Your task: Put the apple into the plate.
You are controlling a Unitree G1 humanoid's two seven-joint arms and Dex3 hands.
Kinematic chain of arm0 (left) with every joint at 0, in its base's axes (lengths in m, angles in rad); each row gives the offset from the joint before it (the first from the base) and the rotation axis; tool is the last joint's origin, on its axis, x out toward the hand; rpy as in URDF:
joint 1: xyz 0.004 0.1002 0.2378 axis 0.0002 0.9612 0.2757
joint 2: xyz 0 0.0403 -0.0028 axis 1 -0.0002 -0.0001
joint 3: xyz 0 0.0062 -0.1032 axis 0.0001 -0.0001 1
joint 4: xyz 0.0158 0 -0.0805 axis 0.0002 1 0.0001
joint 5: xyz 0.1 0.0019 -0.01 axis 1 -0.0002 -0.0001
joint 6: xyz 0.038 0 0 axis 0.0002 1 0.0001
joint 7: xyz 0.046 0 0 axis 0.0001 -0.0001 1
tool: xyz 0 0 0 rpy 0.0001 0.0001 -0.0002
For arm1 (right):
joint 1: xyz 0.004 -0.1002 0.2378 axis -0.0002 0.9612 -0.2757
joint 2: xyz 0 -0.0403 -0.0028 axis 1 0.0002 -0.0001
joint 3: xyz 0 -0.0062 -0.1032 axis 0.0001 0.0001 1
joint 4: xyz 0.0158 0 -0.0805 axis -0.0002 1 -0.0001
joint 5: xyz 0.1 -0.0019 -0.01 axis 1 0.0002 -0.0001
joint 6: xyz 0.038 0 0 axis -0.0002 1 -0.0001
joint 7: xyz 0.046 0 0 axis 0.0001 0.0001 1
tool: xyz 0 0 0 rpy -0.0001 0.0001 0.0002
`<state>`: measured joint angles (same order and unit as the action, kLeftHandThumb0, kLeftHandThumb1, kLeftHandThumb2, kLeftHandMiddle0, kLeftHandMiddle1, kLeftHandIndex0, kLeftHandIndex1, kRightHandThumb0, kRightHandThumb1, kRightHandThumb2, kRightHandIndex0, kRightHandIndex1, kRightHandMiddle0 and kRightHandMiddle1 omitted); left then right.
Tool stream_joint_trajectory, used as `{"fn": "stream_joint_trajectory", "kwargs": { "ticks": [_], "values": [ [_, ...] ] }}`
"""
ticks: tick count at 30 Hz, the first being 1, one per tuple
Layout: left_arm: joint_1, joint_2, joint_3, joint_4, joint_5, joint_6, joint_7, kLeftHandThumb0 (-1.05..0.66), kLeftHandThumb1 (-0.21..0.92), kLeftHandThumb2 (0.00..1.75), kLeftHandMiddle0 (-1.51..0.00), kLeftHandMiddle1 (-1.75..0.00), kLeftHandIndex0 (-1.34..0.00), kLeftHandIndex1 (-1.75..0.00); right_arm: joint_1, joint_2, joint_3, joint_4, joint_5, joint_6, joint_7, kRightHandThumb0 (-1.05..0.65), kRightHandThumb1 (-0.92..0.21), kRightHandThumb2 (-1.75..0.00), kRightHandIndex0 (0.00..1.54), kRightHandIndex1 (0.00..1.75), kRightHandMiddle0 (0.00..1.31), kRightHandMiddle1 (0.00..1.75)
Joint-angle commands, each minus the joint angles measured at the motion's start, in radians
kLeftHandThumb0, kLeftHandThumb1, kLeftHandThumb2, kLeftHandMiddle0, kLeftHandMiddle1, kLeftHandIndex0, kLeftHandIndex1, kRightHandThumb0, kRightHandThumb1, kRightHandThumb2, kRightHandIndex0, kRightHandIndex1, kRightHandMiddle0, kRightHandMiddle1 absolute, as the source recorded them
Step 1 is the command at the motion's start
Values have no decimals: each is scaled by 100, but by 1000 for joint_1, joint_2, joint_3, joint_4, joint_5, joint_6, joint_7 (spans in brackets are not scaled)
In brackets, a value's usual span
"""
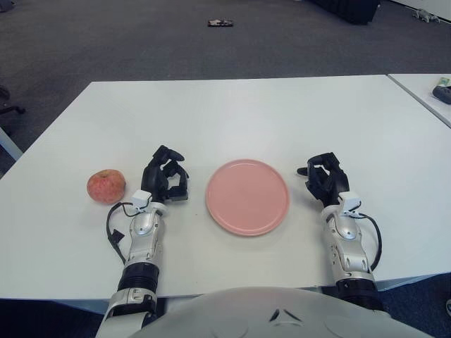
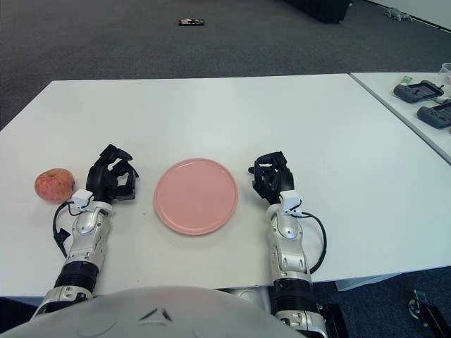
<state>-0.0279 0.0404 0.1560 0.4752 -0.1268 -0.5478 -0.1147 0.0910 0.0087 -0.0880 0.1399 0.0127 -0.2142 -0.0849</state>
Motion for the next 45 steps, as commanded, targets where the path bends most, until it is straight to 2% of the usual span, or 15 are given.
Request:
{"fn": "stream_joint_trajectory", "kwargs": {
  "ticks": [1,12,20,27,31,37,45],
  "values": [
    [2,6,-1,-11,0,3,-4,-1,10,158,-78,-175,-55,-171,-13,0,-3,-2,3,-13,3,-36,-80,-69,48,118,26,175],
    [26,7,-8,-67,30,-14,15,-1,8,158,-79,-175,-57,-170,-10,-1,-2,-2,2,-10,5,-36,-82,-67,46,117,25,175],
    [71,-13,-12,-170,250,-66,205,-1,7,160,-81,-175,-57,-170,-9,0,-2,-7,0,-8,2,-36,-82,-67,47,118,25,175],
    [130,-29,-26,-300,414,-21,334,-1,12,154,-77,-175,-53,-170,-10,0,-1,-2,-5,-4,-2,-36,-82,-67,46,117,25,175],
    [136,-27,-26,-321,515,-24,429,-1,15,152,-75,-175,-50,-172,-12,-3,0,2,-7,-8,1,-36,-83,-66,46,117,25,175],
    [142,-28,-29,-355,596,-12,523,-1,17,150,-74,-175,-48,-173,-15,-3,-3,3,0,-11,5,-36,-81,-68,46,117,26,175],
    [154,-23,-31,-422,764,61,681,-1,17,150,-74,-175,-48,-172,-16,-3,-4,5,0,-9,4,-36,-81,-69,46,117,26,175]
  ]
}}
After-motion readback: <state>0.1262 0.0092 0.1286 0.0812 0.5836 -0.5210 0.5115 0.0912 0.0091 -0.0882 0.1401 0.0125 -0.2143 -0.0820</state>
